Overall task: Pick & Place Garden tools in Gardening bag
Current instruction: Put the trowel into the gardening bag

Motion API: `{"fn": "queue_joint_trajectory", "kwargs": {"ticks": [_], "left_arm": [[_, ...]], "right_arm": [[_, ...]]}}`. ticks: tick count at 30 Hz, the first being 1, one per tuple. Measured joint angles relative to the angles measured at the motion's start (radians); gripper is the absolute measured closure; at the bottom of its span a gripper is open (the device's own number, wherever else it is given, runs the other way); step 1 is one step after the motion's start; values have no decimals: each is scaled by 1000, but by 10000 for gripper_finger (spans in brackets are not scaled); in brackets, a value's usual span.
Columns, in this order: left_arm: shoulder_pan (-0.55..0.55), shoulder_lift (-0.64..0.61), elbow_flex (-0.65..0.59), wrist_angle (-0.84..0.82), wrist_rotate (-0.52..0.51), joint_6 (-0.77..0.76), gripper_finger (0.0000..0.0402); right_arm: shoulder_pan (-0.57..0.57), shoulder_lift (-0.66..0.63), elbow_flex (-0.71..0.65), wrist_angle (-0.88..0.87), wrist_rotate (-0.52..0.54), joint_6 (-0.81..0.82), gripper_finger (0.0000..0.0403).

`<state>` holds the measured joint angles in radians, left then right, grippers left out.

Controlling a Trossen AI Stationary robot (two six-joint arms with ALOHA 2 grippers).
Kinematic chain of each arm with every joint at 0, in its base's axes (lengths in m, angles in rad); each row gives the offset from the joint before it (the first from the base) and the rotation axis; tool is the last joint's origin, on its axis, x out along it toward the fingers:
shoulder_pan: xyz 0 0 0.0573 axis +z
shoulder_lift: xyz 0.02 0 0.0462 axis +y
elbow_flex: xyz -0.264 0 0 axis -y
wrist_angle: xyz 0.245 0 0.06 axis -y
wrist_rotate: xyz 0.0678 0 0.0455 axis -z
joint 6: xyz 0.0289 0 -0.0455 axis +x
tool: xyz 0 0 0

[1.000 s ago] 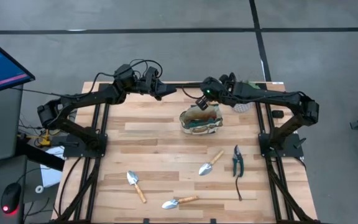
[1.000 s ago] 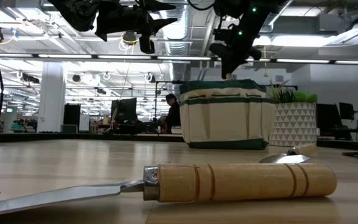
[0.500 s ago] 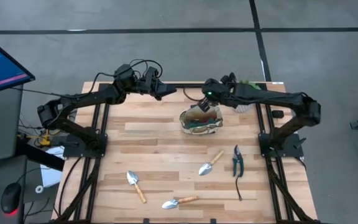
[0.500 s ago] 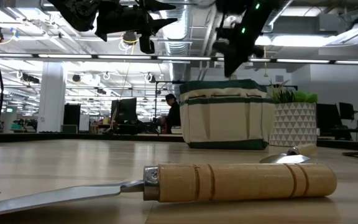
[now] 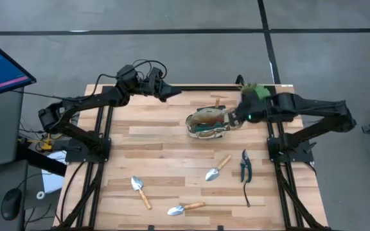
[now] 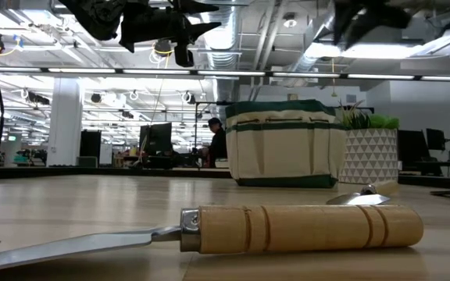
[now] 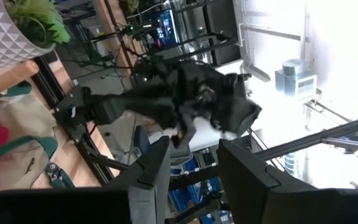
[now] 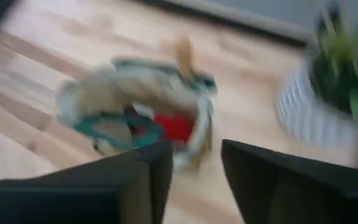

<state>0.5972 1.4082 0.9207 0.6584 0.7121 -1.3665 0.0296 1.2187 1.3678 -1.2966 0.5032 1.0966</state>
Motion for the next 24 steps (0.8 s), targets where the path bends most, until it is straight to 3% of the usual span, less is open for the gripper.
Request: {"fn": "queue_joint_trajectory", "kwargs": {"ticks": [8, 17, 24], "left_arm": [[0, 0, 0, 4, -20, 1, 294], [5, 0, 0, 16, 4, 1, 294], [6, -10, 0, 19, 83, -2, 294]], "right_arm": [[235, 135, 0, -121, -117, 518, 185], [364, 362, 0, -93, -254, 1065, 173], [354, 523, 0, 46, -336, 1187, 173]]}}
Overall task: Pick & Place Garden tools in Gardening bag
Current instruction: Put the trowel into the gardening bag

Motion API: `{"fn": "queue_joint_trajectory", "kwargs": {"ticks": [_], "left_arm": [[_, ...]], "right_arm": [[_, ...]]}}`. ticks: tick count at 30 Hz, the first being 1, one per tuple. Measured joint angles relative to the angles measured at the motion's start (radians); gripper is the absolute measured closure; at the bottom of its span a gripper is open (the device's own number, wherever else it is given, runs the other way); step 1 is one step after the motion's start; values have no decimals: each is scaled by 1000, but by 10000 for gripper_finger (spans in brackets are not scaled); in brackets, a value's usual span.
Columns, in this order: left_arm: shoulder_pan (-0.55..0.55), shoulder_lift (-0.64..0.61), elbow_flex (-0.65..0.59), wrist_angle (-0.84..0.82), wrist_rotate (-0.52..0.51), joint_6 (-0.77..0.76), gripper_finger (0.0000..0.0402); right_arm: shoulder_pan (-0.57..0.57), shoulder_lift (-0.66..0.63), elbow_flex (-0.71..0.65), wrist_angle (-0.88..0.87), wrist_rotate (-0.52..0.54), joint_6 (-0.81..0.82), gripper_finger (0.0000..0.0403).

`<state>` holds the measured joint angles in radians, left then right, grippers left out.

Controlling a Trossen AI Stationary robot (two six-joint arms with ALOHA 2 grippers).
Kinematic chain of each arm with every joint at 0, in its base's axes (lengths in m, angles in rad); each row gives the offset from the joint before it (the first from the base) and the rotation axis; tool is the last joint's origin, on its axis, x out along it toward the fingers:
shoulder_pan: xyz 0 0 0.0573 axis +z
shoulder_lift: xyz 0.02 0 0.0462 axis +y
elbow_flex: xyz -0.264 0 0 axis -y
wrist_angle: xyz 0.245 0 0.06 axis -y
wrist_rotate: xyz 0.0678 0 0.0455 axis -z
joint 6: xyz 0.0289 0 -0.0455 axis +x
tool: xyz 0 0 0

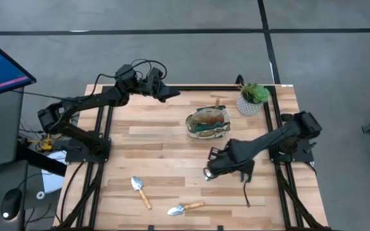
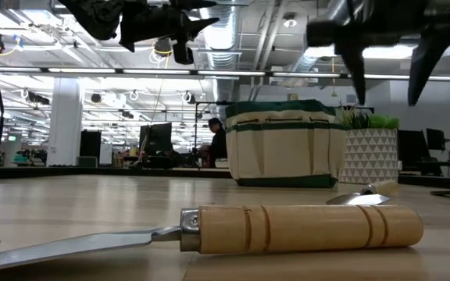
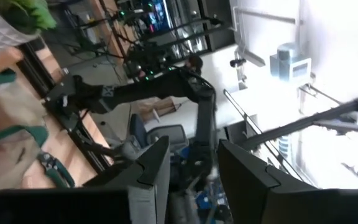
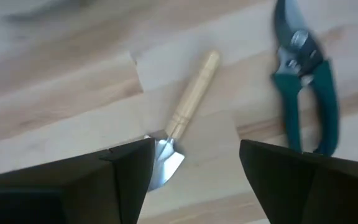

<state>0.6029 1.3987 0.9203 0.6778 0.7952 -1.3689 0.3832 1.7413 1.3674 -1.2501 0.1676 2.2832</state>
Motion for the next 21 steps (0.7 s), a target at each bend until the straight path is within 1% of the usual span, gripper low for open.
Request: {"fn": "queue_joint_trajectory", "kwargs": {"ticks": [3, 7, 13, 19, 21], "left_arm": [[0, -21, 0, 6, 6, 0, 294], [12, -54, 0, 3, 19, 0, 294], [45, -108, 0, 5, 36, 0, 294], [68, -145, 0, 1, 42, 1, 294], [68, -151, 0, -1, 41, 2, 294]], "right_arm": [[-24, 63, 0, 6, -41, -1, 173], [-61, 114, -1, -14, -93, -2, 173], [-99, 130, -23, 61, -92, -12, 173], [-94, 129, -100, 95, -120, 19, 173], [-94, 128, -124, 135, -122, 19, 173]]}}
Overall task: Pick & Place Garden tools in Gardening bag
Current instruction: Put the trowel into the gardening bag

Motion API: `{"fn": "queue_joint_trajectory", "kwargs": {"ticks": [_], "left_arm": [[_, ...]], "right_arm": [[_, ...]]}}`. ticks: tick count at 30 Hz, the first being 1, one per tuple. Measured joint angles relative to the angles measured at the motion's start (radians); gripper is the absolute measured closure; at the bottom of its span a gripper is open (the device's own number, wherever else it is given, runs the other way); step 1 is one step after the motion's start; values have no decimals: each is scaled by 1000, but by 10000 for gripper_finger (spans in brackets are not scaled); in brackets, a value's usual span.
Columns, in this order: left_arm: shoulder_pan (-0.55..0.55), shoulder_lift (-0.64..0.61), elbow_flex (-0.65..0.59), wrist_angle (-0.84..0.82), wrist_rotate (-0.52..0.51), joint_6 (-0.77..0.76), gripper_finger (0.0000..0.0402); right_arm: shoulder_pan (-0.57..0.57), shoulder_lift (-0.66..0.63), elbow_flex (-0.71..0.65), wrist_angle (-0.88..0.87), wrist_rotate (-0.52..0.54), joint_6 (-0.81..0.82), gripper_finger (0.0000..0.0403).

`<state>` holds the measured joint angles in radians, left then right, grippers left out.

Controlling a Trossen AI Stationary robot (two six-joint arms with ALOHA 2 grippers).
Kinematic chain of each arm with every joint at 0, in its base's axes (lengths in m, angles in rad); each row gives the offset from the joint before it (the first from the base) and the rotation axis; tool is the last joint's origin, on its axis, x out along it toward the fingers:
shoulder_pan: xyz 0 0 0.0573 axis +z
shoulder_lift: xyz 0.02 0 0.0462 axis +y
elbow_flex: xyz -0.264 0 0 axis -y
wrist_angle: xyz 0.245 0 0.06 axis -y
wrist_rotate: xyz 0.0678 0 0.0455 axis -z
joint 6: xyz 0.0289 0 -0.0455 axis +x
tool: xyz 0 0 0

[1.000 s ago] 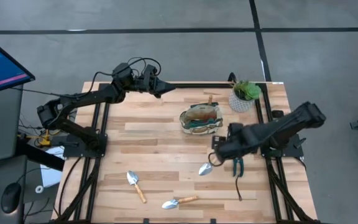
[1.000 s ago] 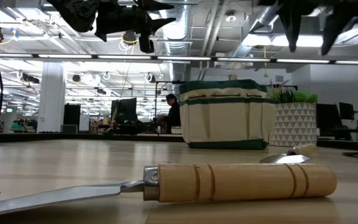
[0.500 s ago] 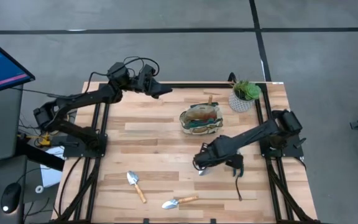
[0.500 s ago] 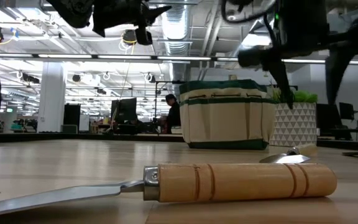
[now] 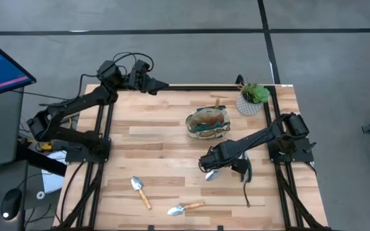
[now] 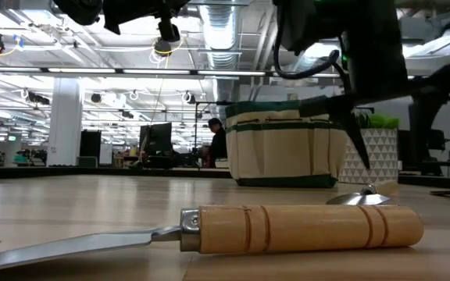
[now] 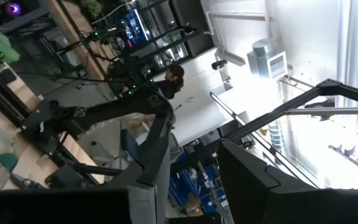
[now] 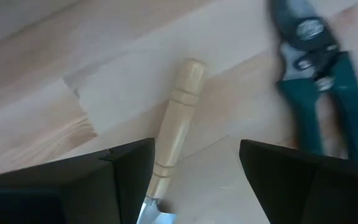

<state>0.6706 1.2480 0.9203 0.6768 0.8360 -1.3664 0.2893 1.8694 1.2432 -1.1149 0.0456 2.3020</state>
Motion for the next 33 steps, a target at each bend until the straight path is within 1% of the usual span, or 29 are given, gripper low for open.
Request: {"fn": "queue_joint_trajectory", "kwargs": {"ticks": [6, 9, 12, 19, 20, 24, 27, 28, 31, 33], "left_arm": [[-1, -5, 0, -1, -2, 1, 294], [-1, -5, 0, -3, -3, 1, 294], [-1, -5, 0, -2, -6, 1, 294], [-1, -5, 0, -3, -5, 1, 294], [-1, -5, 0, -2, -5, 1, 294], [-1, -5, 0, -2, -5, 1, 294], [0, -5, 0, -2, -5, 1, 294], [3, -5, 0, -2, -3, 1, 294], [16, -4, 0, -2, 3, 19, 294], [27, -4, 0, -2, 3, 29, 294]], "right_arm": [[-11, -1, -130, 247, 0, 1, 176], [-10, -8, -166, 297, -10, 9, 190], [-8, -6, -166, 288, -23, 19, 222], [-10, -5, -166, 285, -28, 8, 341], [-10, -5, -166, 283, -24, 1, 348], [-9, -12, -167, 280, -11, -14, 346], [-8, -35, -166, 273, 25, -46, 346], [-7, -51, -164, 237, 54, -56, 346], [-9, -120, -118, 186, 163, -88, 346], [-18, -176, -85, 122, 258, -132, 346]]}}
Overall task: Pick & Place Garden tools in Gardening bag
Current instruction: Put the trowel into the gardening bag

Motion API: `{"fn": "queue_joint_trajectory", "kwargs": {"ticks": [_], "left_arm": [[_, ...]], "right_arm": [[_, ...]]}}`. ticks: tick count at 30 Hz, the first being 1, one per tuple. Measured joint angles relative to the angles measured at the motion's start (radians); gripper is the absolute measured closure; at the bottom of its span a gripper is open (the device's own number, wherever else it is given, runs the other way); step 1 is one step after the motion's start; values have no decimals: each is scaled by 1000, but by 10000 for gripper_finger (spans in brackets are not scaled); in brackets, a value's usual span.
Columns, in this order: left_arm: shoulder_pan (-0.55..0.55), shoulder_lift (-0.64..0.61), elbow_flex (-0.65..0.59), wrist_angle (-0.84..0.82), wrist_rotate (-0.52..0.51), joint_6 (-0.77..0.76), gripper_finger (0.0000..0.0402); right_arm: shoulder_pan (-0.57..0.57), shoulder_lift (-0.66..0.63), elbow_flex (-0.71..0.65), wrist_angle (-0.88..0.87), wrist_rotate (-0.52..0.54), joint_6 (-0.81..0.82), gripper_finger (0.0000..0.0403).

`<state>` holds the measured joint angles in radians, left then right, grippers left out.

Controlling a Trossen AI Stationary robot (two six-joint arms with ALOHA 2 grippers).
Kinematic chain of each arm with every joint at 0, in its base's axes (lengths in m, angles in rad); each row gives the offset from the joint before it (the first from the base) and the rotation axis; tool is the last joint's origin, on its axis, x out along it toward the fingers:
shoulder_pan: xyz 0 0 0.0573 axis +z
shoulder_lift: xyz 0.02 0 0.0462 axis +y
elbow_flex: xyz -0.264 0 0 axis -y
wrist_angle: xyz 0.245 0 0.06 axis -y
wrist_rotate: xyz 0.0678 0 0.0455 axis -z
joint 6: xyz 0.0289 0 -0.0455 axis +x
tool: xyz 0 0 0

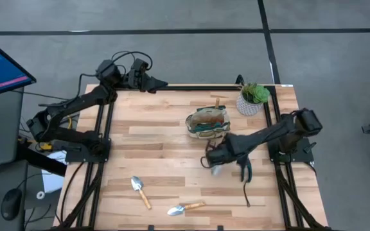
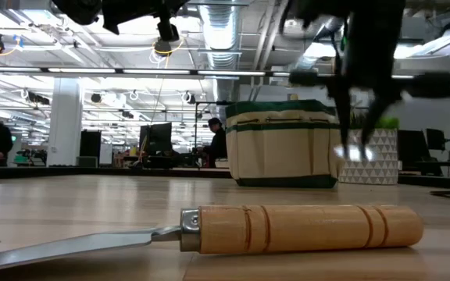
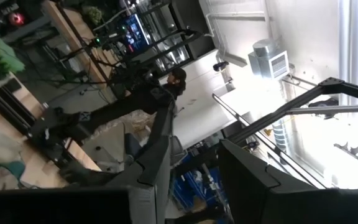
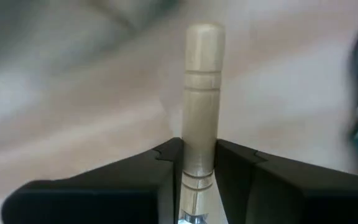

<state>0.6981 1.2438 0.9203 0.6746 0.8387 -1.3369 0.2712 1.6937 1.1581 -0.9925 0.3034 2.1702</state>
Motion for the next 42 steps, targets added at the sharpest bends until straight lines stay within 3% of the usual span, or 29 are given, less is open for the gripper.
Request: {"fn": "queue_joint_trajectory", "kwargs": {"ticks": [4, 13, 18, 22, 31, 42], "left_arm": [[22, 0, 0, 0, 0, 2, 294], [29, 0, 0, 0, -23, 17, 294], [29, 0, 0, 0, -46, 24, 294], [29, 0, 0, 0, -60, 24, 294], [29, 0, 0, 0, -64, 24, 294], [29, 0, 0, 0, -62, 50, 294]], "right_arm": [[-55, -85, 101, -18, 179, -200, 346], [-285, -130, 402, 10, 455, -950, 346], [-411, -73, 525, 108, 543, -1339, 346], [-475, -8, 556, 232, 558, -1543, 346], [-532, 107, 556, 311, 515, -1648, 346], [-549, 141, 557, 345, 458, -1611, 346]]}}
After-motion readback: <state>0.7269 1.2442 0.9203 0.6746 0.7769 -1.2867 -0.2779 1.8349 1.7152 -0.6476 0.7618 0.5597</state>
